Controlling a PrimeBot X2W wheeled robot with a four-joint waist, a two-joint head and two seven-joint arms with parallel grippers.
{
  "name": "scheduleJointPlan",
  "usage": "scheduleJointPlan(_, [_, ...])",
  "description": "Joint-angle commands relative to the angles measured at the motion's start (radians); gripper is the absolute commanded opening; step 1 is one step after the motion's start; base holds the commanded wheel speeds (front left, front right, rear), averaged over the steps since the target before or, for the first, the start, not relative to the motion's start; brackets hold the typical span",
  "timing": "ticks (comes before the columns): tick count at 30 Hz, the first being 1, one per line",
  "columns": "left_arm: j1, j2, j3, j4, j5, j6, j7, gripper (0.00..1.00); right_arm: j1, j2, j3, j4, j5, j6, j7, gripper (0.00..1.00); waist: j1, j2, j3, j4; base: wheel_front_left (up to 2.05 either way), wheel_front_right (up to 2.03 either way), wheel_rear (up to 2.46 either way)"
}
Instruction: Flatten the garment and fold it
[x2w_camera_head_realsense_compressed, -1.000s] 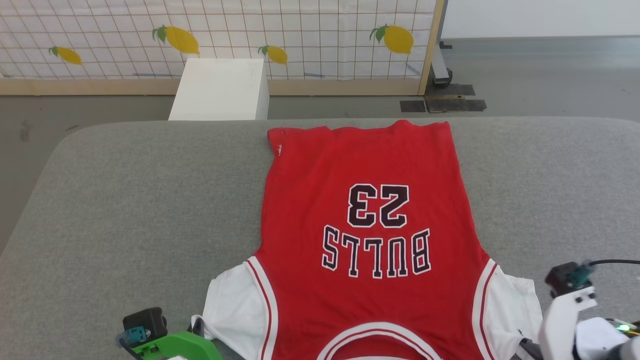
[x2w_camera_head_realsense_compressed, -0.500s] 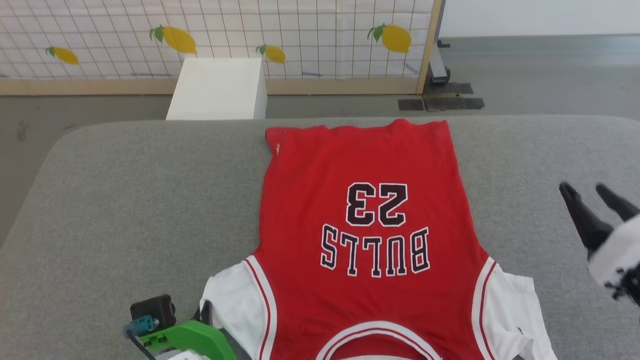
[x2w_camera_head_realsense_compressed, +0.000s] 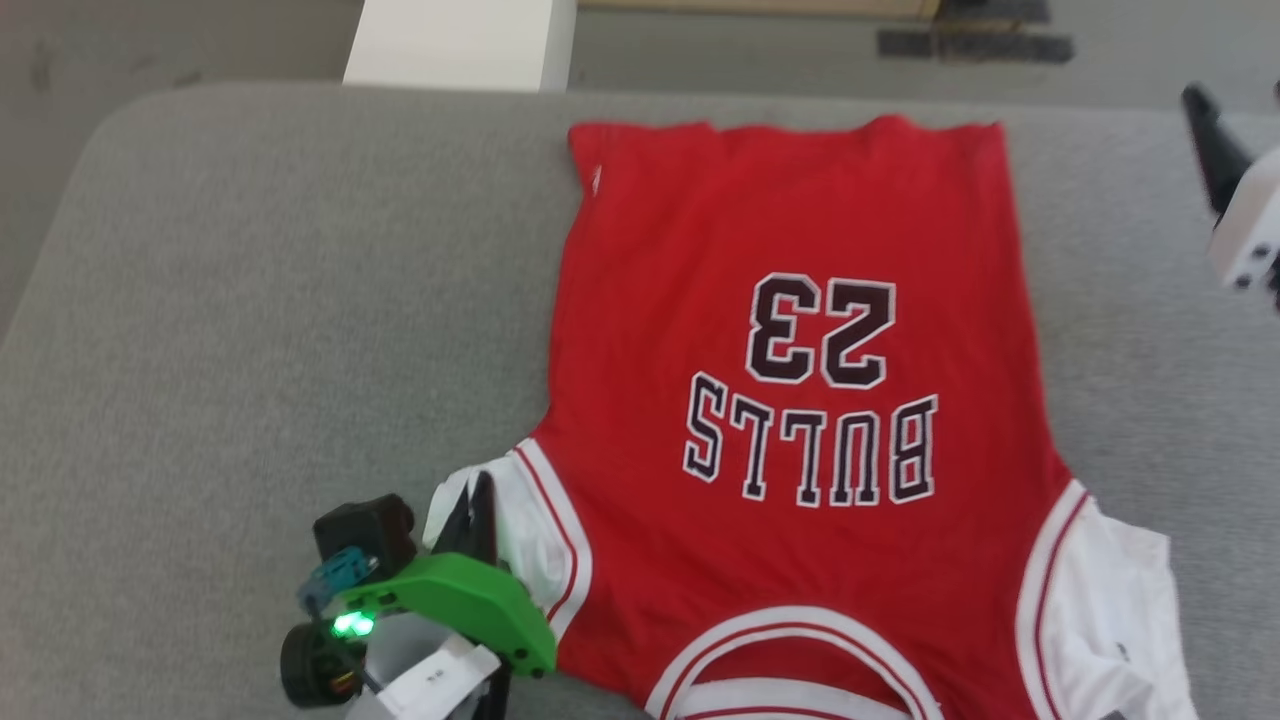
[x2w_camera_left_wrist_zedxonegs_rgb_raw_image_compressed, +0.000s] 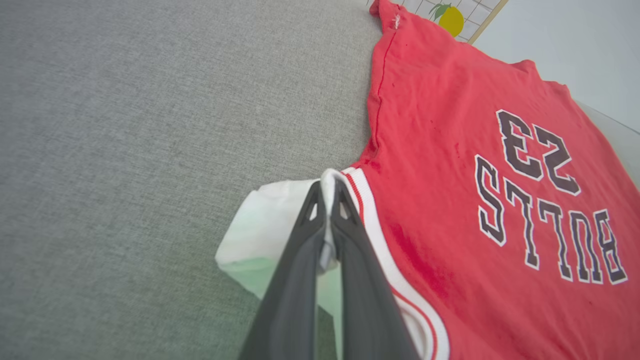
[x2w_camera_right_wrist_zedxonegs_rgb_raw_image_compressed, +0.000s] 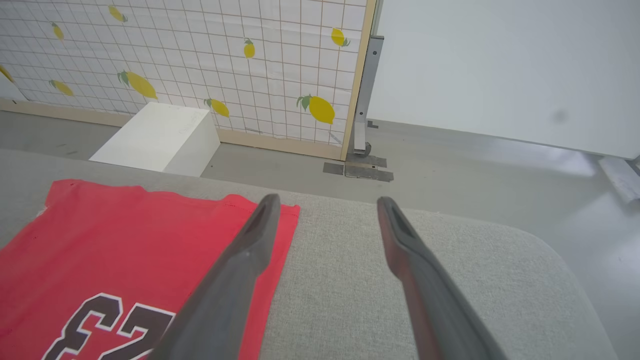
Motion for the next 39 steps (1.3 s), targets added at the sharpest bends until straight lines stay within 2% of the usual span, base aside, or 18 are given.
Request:
scheduleJointPlan(1, [-0.022,-0.012,-0.009,-0.016,0.011,0.006,-0.013,0.00,-0.054,-0.021,0.014,0.038,-0.011,-0.002,0.007,1.00,-0.0001,0.0000,0.165,0.122,0.00,0.00,0.00])
scheduleJointPlan(9, [-0.055,-0.050,-0.061,-0.066,0.025,0.017,-0.057,0.00,-0.266,-0.108,0.104,0.198,-0.059,-0.002,0.144,1.00,-0.0001,0.0000,0.314,0.222,0.00,0.00,0.00])
scheduleJointPlan(15, [-0.066,-0.066,-0.098,-0.097,0.019,0.022,-0.092,0.00,-0.358,-0.170,0.172,0.267,-0.083,-0.002,0.283,1.00,-0.0001,0.0000,0.395,0.264,0.00,0.00,0.00])
scheduleJointPlan(25, [-0.088,-0.075,-0.139,-0.101,0.008,0.031,-0.111,0.00,-0.379,-0.215,0.233,0.294,-0.073,-0.002,0.378,1.00,-0.0001,0.0000,0.436,0.274,0.00,0.00,0.00])
scheduleJointPlan(26, [-0.090,-0.076,-0.140,-0.099,0.006,0.032,-0.113,0.00,-0.378,-0.215,0.230,0.301,-0.066,-0.002,0.393,0.96,-0.0001,0.0000,0.435,0.270,0.00,0.00,0.00])
scheduleJointPlan(27, [-0.090,-0.076,-0.141,-0.095,0.002,0.032,-0.110,0.00,-0.377,-0.212,0.230,0.304,-0.058,-0.002,0.404,0.25,-0.0001,0.0000,0.433,0.267,0.00,0.00,0.00])
scheduleJointPlan(28, [-0.091,-0.076,-0.140,-0.089,0.000,0.034,-0.109,0.00,-0.377,-0.209,0.226,0.304,-0.050,-0.002,0.410,0.00,-0.0001,0.0000,0.429,0.261,0.00,0.00,0.00])
scheduleJointPlan(33, [-0.101,-0.069,-0.131,-0.064,-0.009,0.029,-0.106,0.00,-0.385,-0.202,0.200,0.297,-0.035,-0.002,0.392,0.00,-0.0001,0.0000,0.390,0.229,0.00,0.00,0.00])
scheduleJointPlan(39, [-0.104,-0.034,-0.100,-0.023,-0.027,0.025,-0.088,0.00,-0.373,-0.180,0.192,0.262,0.015,-0.002,0.267,0.00,-0.0001,0.0000,0.252,0.144,0.00,0.00,0.00])
